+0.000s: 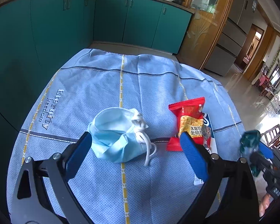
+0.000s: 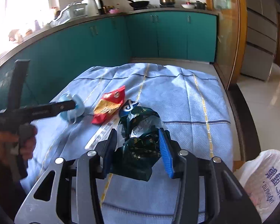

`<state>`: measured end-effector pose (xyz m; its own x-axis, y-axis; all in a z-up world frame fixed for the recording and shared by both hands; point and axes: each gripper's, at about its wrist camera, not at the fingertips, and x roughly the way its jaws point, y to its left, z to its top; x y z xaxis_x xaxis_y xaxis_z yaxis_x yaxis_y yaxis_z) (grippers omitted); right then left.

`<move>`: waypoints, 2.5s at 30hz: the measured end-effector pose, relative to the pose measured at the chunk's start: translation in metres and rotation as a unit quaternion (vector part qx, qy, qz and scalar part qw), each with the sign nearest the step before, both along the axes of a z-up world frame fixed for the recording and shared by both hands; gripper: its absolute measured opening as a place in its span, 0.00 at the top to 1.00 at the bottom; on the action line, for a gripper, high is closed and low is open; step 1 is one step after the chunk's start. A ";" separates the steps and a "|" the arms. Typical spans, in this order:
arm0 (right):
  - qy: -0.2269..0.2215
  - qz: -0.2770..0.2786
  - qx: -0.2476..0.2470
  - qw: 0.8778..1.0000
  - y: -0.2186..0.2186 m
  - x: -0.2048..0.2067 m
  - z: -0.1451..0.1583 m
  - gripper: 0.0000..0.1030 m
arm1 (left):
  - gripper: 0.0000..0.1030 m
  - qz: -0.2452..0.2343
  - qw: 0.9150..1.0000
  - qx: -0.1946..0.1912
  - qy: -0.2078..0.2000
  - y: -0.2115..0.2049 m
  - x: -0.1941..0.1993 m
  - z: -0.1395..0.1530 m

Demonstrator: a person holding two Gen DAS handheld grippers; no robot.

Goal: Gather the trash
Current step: 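Grasp the dark green plastic bag with the right tool while the left tool reaches the blue mask, then grasp the blue face mask with the left tool while the right tool holds the green bag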

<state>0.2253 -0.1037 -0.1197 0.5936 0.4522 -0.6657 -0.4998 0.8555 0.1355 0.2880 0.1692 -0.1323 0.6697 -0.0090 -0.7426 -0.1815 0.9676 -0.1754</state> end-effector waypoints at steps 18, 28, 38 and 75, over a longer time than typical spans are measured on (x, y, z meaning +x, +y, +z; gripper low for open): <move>0.028 0.005 -0.005 1.000 -0.014 -0.013 -0.019 0.55 | 0.79 -0.078 0.995 0.044 0.052 -0.032 0.006 -0.024; 0.039 -0.011 0.026 0.999 -0.027 -0.009 -0.019 0.43 | 0.41 -0.127 0.992 -0.020 0.019 -0.025 -0.021 -0.004; 0.034 -0.028 0.005 0.999 -0.022 -0.005 -0.024 0.34 | 0.17 -0.060 0.997 0.035 0.025 -0.021 -0.009 -0.012; 0.055 -0.035 -0.022 0.998 -0.013 0.000 -0.042 0.33 | 0.65 -0.079 0.995 0.048 0.033 -0.036 -0.014 -0.012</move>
